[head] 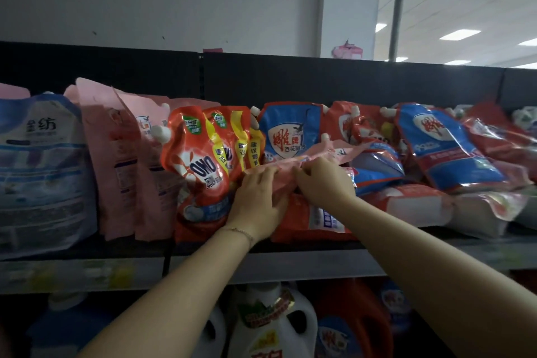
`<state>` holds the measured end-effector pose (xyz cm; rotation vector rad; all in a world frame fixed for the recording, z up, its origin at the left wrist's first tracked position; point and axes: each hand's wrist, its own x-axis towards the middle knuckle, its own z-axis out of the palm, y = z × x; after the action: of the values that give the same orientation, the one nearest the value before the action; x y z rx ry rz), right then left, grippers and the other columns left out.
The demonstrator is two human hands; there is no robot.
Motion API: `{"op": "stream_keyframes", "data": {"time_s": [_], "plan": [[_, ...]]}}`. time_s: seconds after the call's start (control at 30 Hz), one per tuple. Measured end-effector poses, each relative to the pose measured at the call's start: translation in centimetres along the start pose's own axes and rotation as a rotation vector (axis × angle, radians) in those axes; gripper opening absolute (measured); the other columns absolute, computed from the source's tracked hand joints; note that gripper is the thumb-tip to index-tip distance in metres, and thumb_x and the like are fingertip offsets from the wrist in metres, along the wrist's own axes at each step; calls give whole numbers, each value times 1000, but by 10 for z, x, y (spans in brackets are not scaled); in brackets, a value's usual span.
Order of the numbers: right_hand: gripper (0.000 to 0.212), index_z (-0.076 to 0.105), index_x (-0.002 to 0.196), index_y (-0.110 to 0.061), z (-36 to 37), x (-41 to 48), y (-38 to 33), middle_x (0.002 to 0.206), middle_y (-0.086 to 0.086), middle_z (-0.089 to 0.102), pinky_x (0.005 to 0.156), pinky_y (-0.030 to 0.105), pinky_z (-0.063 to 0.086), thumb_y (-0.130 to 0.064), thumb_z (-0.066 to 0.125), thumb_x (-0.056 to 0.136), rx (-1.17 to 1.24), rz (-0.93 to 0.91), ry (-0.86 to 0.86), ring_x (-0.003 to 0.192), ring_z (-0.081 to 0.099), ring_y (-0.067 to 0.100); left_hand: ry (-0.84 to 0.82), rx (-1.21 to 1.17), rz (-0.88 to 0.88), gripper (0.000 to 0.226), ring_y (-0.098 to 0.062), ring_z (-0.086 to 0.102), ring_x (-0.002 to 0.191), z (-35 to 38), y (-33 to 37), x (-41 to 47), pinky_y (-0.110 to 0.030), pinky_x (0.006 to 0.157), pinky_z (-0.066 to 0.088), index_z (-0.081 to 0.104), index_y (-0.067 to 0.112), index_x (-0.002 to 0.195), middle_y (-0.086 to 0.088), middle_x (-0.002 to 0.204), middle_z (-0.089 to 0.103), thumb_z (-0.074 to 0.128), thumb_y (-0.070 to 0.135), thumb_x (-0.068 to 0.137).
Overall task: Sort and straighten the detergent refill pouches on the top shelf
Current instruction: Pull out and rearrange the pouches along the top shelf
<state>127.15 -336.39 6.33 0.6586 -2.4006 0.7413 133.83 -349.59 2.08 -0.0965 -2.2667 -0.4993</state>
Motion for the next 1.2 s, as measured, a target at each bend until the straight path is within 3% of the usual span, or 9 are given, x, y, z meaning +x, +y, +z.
{"op": "stream_keyframes", "data": {"time_s": [0.13,0.27,0.43,0.6,0.73,0.8,0.9,1.07,1.2], "plan": [[38,68,86,-16,5,2,8,80,4,65,64,32,49,-43,42,94,107,48,6,73,62,23,-44,18,-128,54,-23,39,130,2,1,13,-39,109,35,38,22,143,-3,141,46,56,27,93],[48,64,82,-12,-2,9,8,74,8,66,73,39,54,-52,40,92,370,272,-10,72,64,25,-133,225,-127,53,-28,51,117,-6,-3,17,-44,99,44,37,21,142,-6,131,54,55,20,92],[30,58,116,5,-13,24,-13,100,14,65,79,35,51,-14,41,99,355,385,-87,101,63,32,-185,370,-85,43,-32,59,104,-12,-3,8,-41,83,51,37,12,134,-12,118,59,51,13,93],[28,64,102,-3,-9,32,-41,102,15,65,73,33,44,-19,42,97,262,135,7,96,61,32,-92,329,-162,41,-24,43,121,-13,-12,-2,-31,91,44,43,9,128,-8,127,46,53,4,88],[36,51,67,-16,3,32,-67,83,14,63,60,33,42,-19,35,99,96,-171,76,69,56,31,97,151,-16,74,-23,44,124,-18,-21,-17,-29,98,46,28,13,145,-7,133,43,54,-8,80],[36,54,70,-15,11,29,-79,82,13,65,57,35,49,-22,37,101,65,-313,67,66,60,28,151,145,5,66,-25,57,110,-18,-21,-26,-29,89,52,30,9,142,-9,125,50,54,-5,82],[36,61,83,-9,20,19,-90,80,8,62,60,32,50,-28,38,103,25,-501,-25,67,59,23,98,42,-195,44,-27,61,101,-19,-15,-35,-34,79,50,31,9,133,-11,125,52,48,11,93],[40,51,74,-14,23,9,-78,74,5,57,54,29,36,-41,38,101,268,-483,-185,64,51,18,94,183,-226,57,-23,59,105,-27,-16,-44,-36,73,52,33,22,143,1,133,46,57,32,92],[29,49,79,-16,15,-2,-59,75,-3,52,55,27,33,-36,44,100,27,-534,-155,66,48,14,103,196,-185,41,-23,61,95,-33,-4,-45,-36,68,50,46,22,126,4,116,53,58,38,90]]}}
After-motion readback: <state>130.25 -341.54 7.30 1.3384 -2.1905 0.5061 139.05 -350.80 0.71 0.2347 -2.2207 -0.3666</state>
